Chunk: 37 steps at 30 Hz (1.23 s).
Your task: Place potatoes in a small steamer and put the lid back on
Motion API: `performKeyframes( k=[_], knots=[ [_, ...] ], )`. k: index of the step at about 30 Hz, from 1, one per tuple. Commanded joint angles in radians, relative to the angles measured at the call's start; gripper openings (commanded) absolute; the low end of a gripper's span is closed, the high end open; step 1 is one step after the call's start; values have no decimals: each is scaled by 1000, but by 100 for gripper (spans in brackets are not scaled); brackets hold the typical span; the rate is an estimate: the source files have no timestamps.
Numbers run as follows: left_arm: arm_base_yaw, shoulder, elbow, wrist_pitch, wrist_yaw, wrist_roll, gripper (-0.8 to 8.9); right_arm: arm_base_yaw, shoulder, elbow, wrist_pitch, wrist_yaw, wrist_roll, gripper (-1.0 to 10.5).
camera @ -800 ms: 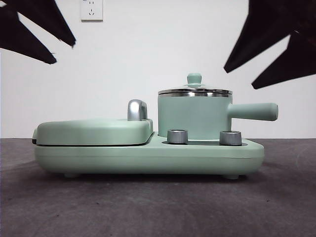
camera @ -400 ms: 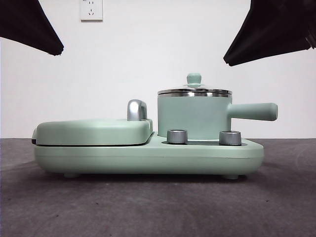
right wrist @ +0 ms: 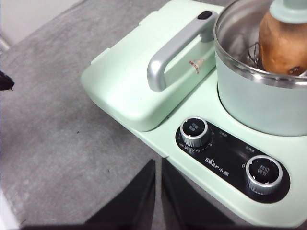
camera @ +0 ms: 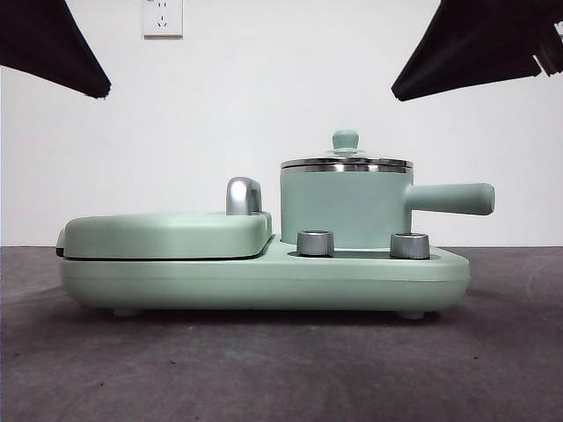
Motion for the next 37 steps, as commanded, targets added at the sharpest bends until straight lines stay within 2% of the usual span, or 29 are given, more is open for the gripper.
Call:
performKeyframes(
  k=[1, 4, 9, 13, 19, 26, 37],
  knots=[
    [3, -40, -8, 26, -8, 130, 6, 9, 3, 14, 27, -1, 3, 17],
    [77, -143, -101, 143, -77, 156, 6, 9, 3, 14, 40, 2, 3, 17],
    [289, -407, -345, 363, -117, 137, 6, 9, 3, 14, 40, 3, 3, 17],
    [392, -614, -494, 389, -153, 131, 6, 9, 3, 14, 40, 3, 3, 17],
    [499, -822, -664, 389, -239, 48, 6, 9, 3, 14, 40, 3, 3, 17],
    [529, -836, -767, 431, -252, 43, 6, 8, 3, 14, 41, 6, 3, 17],
    [522, -835, -766, 431, -251, 28, 6, 8, 3, 14, 54, 5, 3, 17]
  ],
)
